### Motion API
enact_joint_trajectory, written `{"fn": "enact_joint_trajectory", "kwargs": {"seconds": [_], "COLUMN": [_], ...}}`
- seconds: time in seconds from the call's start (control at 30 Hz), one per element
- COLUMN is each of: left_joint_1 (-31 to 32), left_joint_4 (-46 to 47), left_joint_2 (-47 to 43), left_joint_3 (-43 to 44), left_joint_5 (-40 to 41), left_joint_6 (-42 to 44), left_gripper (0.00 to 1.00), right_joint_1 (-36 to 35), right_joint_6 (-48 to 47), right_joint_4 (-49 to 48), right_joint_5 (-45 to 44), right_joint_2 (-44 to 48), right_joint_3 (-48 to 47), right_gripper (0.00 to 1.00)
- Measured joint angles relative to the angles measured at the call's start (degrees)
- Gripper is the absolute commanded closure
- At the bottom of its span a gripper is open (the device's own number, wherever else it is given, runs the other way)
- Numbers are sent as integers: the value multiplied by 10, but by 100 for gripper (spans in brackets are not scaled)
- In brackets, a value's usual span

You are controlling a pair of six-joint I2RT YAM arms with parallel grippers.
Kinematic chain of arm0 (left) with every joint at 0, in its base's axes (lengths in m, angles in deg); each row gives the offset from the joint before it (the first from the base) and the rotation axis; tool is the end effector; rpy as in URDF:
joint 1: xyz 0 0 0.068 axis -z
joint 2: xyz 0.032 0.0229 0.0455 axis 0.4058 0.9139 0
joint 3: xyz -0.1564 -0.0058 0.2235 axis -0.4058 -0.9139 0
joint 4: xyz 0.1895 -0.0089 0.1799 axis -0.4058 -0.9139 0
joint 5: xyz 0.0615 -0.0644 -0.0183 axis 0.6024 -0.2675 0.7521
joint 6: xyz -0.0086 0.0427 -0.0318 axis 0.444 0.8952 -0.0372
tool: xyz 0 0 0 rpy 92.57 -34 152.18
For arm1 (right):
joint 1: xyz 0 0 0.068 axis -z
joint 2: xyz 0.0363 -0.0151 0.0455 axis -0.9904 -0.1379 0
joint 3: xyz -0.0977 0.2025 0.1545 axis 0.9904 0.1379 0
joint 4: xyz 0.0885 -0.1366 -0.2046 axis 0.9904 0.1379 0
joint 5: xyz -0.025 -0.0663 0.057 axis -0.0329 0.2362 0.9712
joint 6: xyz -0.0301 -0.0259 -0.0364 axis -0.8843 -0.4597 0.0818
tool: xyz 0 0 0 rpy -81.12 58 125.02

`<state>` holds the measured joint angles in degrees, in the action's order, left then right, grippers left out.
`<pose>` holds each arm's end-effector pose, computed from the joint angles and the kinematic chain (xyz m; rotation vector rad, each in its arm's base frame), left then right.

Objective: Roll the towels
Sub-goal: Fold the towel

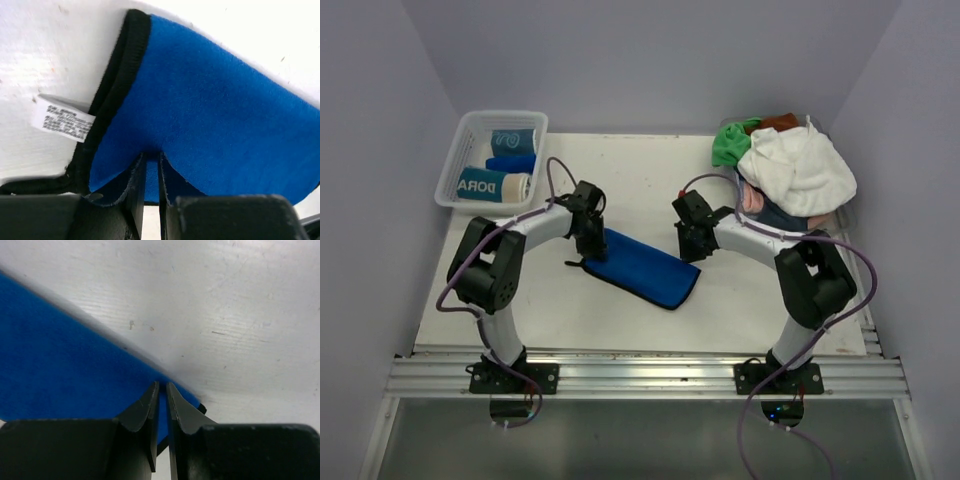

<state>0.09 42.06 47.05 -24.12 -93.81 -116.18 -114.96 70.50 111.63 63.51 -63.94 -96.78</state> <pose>0.3196 -0.1473 0.1565 -0.2025 2.8661 -0.3941 0.2926 0.1844 0.1827 -0.1330 2.6997 0.1619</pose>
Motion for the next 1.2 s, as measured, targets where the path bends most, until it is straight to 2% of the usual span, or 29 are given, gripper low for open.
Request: {"fn": "enact_joint_trajectory", "kwargs": {"seconds": [0.2, 0.4, 0.53, 0.73, 1.0, 1.2], "left_joint_1": [-1, 0, 3, 5, 14, 33], "left_joint_4": [-24, -42, -50, -56, -10, 20], "left_joint_2": [67, 177, 193, 118, -58, -53], "left_joint_3": [93, 260, 303, 284, 160, 50], "left_joint_5": [2, 2, 7, 11, -38, -68], "left_joint_6": [11, 37, 56, 68, 61, 39], "left_gripper": [82, 84, 81, 80, 87, 91], "right_joint_1": [-7, -78, -111, -104, -100, -100], "right_joint_6": [11, 54, 72, 60, 42, 35], "right_joint_4": [-39, -76, -64, -26, -25, -39], "right_joint_5": [23, 38, 45, 7, 10, 33], "right_joint_2": [17, 56, 88, 142, 99, 54], "right_joint_3": [70, 125, 147, 134, 79, 43], "right_gripper": [87, 87, 82, 80, 80, 81]}}
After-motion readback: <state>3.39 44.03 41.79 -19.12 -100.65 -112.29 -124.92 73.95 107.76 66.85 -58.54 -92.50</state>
